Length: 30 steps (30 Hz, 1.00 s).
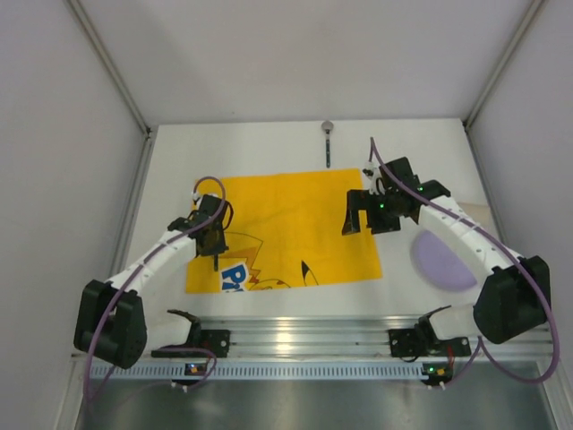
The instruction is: Set the dinner table for one person
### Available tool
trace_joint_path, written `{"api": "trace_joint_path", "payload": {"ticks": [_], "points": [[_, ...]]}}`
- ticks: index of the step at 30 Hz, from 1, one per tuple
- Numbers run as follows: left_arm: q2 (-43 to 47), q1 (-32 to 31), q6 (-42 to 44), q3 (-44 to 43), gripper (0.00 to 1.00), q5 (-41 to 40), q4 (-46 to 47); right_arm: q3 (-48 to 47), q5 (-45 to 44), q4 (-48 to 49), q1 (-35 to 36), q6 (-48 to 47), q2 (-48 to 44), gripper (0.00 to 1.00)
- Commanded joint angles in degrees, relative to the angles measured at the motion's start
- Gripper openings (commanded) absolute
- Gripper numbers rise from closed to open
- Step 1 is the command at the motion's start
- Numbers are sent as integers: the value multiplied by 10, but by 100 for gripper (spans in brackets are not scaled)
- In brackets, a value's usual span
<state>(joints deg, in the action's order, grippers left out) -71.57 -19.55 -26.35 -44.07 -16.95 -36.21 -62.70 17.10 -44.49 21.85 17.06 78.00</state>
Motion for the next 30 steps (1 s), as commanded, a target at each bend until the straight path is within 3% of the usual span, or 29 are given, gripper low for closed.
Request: {"api": "trace_joint_path", "payload": {"ticks": [1,13,16,18,20,21,24,30], "points": [[30,0,-19,15,0,-9,74,8,21,21,-4,-5,-10,100],[-61,4,38,0,1,-35,106,-41,7,10,-3,0,28,100],[-67,6,27,-15,21,-48,71,-79,5,14,-4,10,54,100],[-61,8,24,-22,53,-49,57,-113,0,19,-4,15,90,100],[-62,12,23,-37,93,-55,48,-183,-5,20,-4,24,143,100],[-65,12,28,-45,98,-54,40,-212,-7,21,-4,26,164,100],[-76,14,31,-90,98,-46,19,-339,-29,24,-5,30,266,100],[-143,15,20,-194,93,44,-25,-710,-87,-40,-12,41,564,100]]}}
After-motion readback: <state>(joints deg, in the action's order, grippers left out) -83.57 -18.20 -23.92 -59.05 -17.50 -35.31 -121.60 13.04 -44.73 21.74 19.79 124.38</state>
